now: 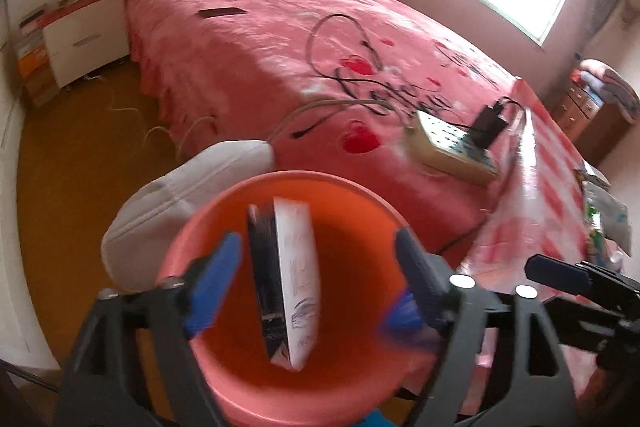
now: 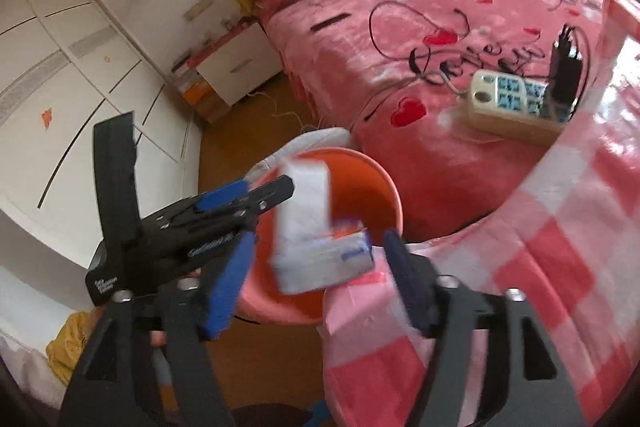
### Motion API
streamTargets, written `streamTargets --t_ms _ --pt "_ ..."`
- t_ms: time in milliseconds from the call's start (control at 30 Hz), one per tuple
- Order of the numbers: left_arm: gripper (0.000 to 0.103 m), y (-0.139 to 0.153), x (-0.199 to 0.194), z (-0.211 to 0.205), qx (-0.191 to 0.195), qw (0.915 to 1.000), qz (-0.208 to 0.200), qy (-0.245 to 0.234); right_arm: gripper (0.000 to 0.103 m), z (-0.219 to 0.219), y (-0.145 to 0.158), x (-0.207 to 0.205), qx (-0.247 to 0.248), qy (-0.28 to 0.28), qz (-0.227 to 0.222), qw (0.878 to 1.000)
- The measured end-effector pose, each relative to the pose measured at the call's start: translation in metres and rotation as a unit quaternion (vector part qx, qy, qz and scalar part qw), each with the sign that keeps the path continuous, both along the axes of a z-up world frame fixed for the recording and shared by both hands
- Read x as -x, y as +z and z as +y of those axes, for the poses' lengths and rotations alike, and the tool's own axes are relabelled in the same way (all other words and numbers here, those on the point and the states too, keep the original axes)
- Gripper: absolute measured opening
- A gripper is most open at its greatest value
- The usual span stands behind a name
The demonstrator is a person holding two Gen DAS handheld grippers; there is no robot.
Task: Collect trash
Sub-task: 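Carry carton and tissue pack to the orange bucket and open both tools, then move left tool to the blue cartoon snack packet while right tool approaches another tissue pack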
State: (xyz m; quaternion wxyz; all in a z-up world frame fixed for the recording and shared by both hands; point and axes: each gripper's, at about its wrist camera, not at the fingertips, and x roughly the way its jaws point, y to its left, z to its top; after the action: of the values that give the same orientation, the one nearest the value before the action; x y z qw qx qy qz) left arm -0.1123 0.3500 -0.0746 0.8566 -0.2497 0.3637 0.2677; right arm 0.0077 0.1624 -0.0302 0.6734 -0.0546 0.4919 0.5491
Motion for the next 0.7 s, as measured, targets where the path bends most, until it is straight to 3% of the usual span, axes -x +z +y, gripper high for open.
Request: streamTargets --t_ms 133,367,533,700 --pt "0.084 0.001 0.012 0.005 -0.018 0.9993 -0.032 0.005 0.088 -0.026 0.007 -0.011 -0.018 -0.048 0.009 0.999" --pt "0.084 0.022 0.007 -0.014 -0.051 0.9947 -0.087 -0.017 0.094 -0.087 0.023 -0.037 -0.077 -0.149 0.007 0.986" --pt "0.084 0.039 -0.011 -0.046 -0.072 0.9914 -0.083 -0.072 0.098 -0.132 0.028 -0.044 -0.142 -0.183 0.02 0.973" --pt "0.084 0.059 -0.026 -0.087 -0.13 0.9836 -0.057 -0.111 0.098 -0.165 0.035 -0.042 -0.17 -0.195 -0.003 0.966"
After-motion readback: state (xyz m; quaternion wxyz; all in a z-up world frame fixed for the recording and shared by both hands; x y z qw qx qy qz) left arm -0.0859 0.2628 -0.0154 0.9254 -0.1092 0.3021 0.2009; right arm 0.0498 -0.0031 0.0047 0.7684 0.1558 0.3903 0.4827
